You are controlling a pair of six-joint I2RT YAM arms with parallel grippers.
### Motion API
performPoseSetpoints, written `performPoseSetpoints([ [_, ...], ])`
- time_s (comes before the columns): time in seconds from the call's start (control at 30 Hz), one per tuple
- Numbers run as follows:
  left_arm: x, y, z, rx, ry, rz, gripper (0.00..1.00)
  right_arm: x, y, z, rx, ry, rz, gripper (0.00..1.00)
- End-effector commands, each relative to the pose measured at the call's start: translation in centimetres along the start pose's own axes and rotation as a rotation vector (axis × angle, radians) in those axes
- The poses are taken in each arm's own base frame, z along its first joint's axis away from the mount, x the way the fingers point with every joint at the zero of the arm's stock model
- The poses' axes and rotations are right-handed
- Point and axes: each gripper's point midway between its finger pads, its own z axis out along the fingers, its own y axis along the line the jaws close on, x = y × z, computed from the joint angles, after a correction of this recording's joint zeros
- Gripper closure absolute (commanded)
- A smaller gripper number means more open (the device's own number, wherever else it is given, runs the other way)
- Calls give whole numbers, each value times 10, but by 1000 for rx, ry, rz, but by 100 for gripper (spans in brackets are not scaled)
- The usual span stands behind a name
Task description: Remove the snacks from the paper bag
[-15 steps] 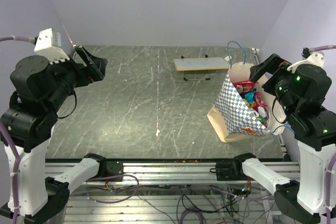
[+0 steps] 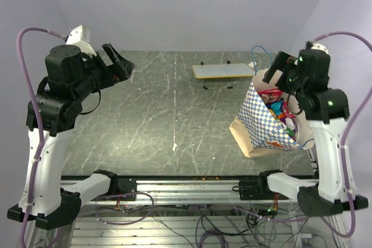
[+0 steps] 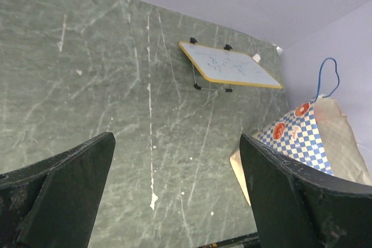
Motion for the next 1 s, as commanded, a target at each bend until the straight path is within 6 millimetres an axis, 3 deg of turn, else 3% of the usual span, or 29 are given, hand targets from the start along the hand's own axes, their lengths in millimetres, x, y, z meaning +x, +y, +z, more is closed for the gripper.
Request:
performPoseSetpoints([
  [0.0,5,-17,1,94,31,-61,1,0,19,29,-45,56,-37,0],
  [0.2,23,-22,-3,142,92,-108,2,5,52,77,-155,116,-83,2],
  [0.4,29,-34,-7,206,122,-163,5,-2,63,118,-188,108,-107,7],
  [0.67,25,-51,13,279,155,-193,7,-5,81,164,-280,138,-76,20],
  [0.83,31,-59,19,328,185,-237,7,16,97,179,-364,222,-59,42],
  [0.97,35,-61,15,351,186,-260,6,33,103,176,-415,291,-50,71],
])
